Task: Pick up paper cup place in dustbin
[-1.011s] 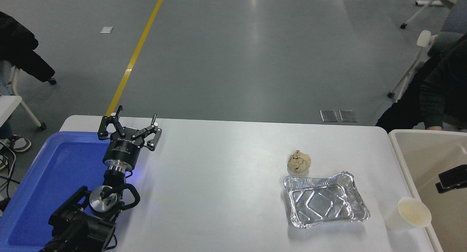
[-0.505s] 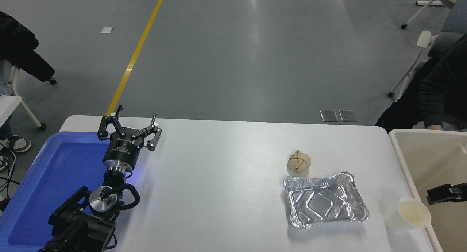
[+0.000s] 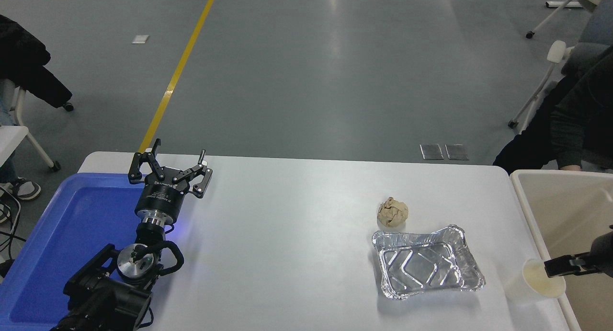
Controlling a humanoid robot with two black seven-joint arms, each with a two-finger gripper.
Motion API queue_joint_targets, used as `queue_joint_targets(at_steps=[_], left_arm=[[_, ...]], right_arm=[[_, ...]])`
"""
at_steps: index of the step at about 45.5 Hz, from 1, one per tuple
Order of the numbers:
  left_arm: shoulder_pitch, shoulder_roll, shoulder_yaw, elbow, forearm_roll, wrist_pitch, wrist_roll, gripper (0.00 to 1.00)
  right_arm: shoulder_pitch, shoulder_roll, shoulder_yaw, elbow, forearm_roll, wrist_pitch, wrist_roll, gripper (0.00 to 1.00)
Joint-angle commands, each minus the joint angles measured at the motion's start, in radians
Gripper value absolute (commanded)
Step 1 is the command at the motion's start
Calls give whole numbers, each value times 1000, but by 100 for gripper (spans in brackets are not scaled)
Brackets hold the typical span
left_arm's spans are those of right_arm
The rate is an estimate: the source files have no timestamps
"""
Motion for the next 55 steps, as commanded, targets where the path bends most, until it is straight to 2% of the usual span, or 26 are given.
queue_joint_targets(at_steps=[1,7,13,18,23,24,26,27,47,55], left_arm=[[1,-1,0,0,0,-1,0,99],[1,-1,0,0,0,1,0,99],[-1,-1,0,0,0,-1,0,99],[1,1,0,0,0,-1,0,99],[-1,1,0,0,0,-1,0,99],[-1,1,0,0,0,-1,0,99],[1,1,0,0,0,-1,0,99],[1,-1,0,0,0,1,0,99],[-1,-1,0,0,0,-1,0,99],[-1,1,0,0,1,1,0,99]], right_arm=[[-64,54,1,-55,3,-46,2,100],[-70,55,1,-60,3,-51,3,100],[-70,57,0,-61,3,-63,9,93],[-73,58,-3,-61,2,-63,9,57],[-76,60,-6,-60,0,-63,12,34],[-76,63,-6,-60,0,-61,14,27],[-78,67,-6,-58,-3,-61,14,5],[-78,67,-6,-60,-3,-61,14,0],[-67,41,-3,-43,2,-63,14,0],[-9,-31,0,14,5,-49,28,0]])
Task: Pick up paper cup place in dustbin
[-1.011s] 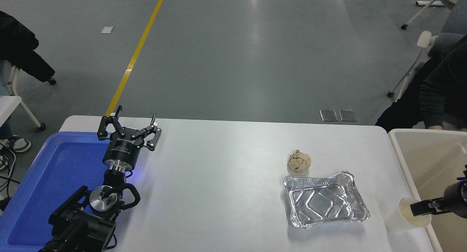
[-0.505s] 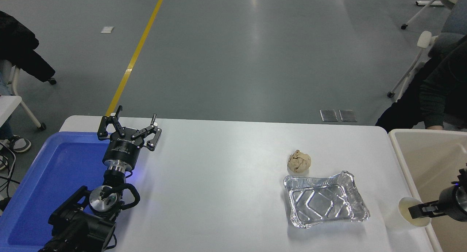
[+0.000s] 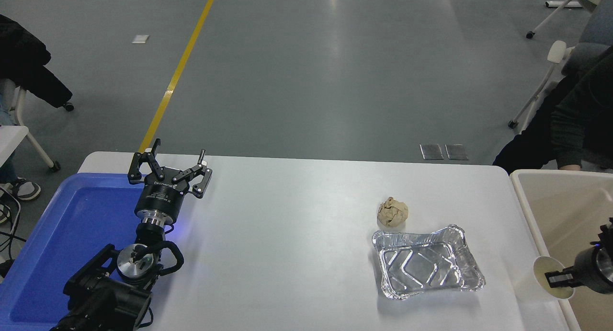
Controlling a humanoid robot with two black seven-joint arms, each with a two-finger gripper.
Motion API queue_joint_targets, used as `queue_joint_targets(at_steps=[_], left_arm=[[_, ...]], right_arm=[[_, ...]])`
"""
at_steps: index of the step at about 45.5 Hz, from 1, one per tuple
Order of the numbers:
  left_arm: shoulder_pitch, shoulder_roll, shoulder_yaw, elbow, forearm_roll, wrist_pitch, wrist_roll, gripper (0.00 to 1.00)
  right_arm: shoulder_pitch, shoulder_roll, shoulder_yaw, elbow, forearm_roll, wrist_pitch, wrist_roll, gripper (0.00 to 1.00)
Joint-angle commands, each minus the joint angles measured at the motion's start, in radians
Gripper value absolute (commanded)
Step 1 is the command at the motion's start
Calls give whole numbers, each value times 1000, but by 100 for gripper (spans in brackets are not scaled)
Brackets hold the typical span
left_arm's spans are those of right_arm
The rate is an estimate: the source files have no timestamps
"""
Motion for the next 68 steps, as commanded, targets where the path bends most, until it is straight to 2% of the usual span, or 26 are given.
queue_joint_targets(at_steps=[1,7,13,19,26,39,48,55,61,68], left_arm=[[-1,-1,0,0,2,0,0,99],[-1,1,0,0,2,1,0,99],[-1,-1,2,0,2,1,0,99],[-1,-1,2,0,2,1,0,99],[-1,1,0,0,2,0,0,99],[-1,1,2,0,2,0,0,99],[-1,1,2,0,2,0,0,99],[-1,1,2,0,2,0,0,99],[-1,1,0,0,2,1,0,99],[-1,1,0,0,0,1,0,99]], right_arm=[[76,-80,3,70,4,16,16,0],[218,-190,-6,182,2,109,19,0],[432,-321,-6,274,-1,301,19,0],[646,-379,-5,293,-4,499,17,0],[844,-381,-8,288,-10,499,13,0],[989,-379,-8,285,-35,499,5,0],[992,-387,3,227,-42,499,4,0],[967,-405,-3,86,-39,499,2,0],[805,-419,4,-57,-10,498,2,0],[514,-369,6,-175,215,151,0,0]])
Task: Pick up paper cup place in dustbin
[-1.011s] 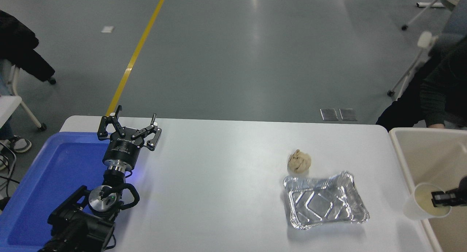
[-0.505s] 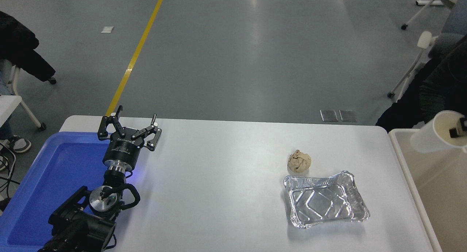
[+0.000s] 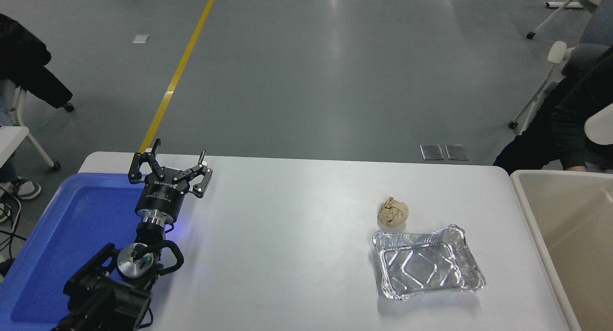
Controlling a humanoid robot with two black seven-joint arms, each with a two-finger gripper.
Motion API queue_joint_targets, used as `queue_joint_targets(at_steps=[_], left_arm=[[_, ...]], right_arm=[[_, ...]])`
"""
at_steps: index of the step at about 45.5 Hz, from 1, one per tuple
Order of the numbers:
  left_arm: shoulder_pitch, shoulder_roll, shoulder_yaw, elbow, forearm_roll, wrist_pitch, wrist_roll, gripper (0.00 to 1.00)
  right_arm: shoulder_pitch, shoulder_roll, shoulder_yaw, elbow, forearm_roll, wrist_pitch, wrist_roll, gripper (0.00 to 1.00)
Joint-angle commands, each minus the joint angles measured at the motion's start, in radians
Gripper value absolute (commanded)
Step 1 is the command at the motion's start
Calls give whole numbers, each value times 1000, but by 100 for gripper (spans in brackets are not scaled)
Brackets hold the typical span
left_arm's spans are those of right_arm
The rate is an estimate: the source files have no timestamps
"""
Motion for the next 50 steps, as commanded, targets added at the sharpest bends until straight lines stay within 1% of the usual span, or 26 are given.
queue_joint_targets(at_steps=[1,6,11,16,21,24,27,31,36,50], left_arm=[[0,0,-1,0,-1,1,0,99],[0,0,-1,0,-1,1,0,99],[0,0,-1,0,-3,1,0,99],[0,0,-1,0,-3,1,0,99],[0,0,-1,0,-1,1,0,99],[0,0,-1,0,-1,1,0,99],[0,0,-1,0,-3,1,0,99],[0,0,-1,0,-1,1,0,99],[0,0,-1,0,-3,1,0,99],[0,0,-1,0,-1,1,0,99]], right_arm=[[-356,54,6,-210,233,-322,-3,0],[-542,149,17,-353,410,-528,-3,0],[-752,276,71,-466,678,-675,-3,0],[-935,418,155,-675,862,-747,-3,0],[-1088,597,256,-925,962,-752,-3,0],[-1148,669,328,-1017,995,-760,-4,0],[-1191,715,414,-1037,1004,-783,-4,0],[-1242,775,542,-1036,1004,-873,-3,0],[-1291,841,620,-1034,1005,-960,-3,0],[-1369,893,726,-1031,1033,-965,-9,0]])
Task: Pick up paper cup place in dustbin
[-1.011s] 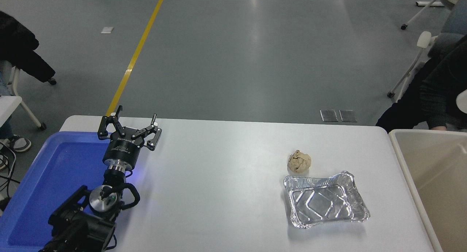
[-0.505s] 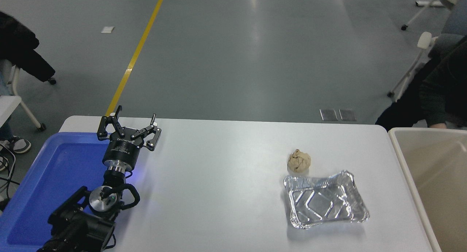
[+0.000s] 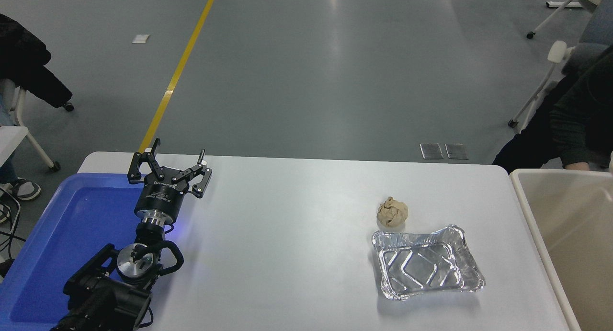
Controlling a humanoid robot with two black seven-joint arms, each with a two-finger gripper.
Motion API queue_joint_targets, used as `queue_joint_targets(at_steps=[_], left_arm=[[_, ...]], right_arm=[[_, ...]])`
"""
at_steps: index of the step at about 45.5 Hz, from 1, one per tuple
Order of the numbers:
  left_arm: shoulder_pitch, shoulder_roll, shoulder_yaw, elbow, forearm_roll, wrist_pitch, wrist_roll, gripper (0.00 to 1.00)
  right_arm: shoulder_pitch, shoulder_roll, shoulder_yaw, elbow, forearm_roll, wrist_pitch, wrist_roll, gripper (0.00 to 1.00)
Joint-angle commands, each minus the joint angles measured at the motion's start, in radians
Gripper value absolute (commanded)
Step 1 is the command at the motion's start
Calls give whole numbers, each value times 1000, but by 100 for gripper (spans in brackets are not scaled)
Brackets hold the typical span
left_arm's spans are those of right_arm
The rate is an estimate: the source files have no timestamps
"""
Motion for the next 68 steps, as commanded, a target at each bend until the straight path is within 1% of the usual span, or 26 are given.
queue_joint_targets(at_steps=[1,6,9,18,26,31,32,33,34,35,37,53,57,63,68], left_arm=[[0,0,0,0,1,0,0,99],[0,0,0,1,0,0,0,99],[0,0,0,0,1,0,0,99],[0,0,0,0,1,0,0,99],[0,-1,0,0,1,0,0,99],[0,0,0,0,1,0,0,99],[0,0,0,0,3,-2,0,99],[0,0,0,0,1,-2,0,99],[0,0,0,0,1,-2,0,99],[0,0,0,1,1,-2,0,99],[0,0,0,0,1,-2,0,99],[0,0,0,0,1,-2,0,99],[0,0,0,1,1,-2,0,99],[0,0,0,0,1,0,0,99],[0,0,0,0,1,-2,0,99]], right_arm=[[-85,73,111,-25,37,-38,-6,0],[-96,76,121,-25,71,-32,-29,0],[-110,74,124,-25,97,-25,-35,0],[-145,70,131,-25,101,-19,-35,0],[-208,68,223,-25,101,-16,-33,0],[-220,74,230,-25,100,-15,-29,0],[-220,76,230,-25,101,-16,-29,2],[-219,76,230,-26,100,-16,-27,20],[-220,76,230,-26,101,-19,-26,47],[-219,77,231,-26,101,-21,-26,68],[-215,79,231,-28,100,-21,-24,99],[-157,66,210,-19,98,-13,-26,100],[-133,62,200,30,91,-12,-24,100],[-67,-35,179,136,80,-15,-24,100],[8,-128,101,256,71,-15,-26,100]])
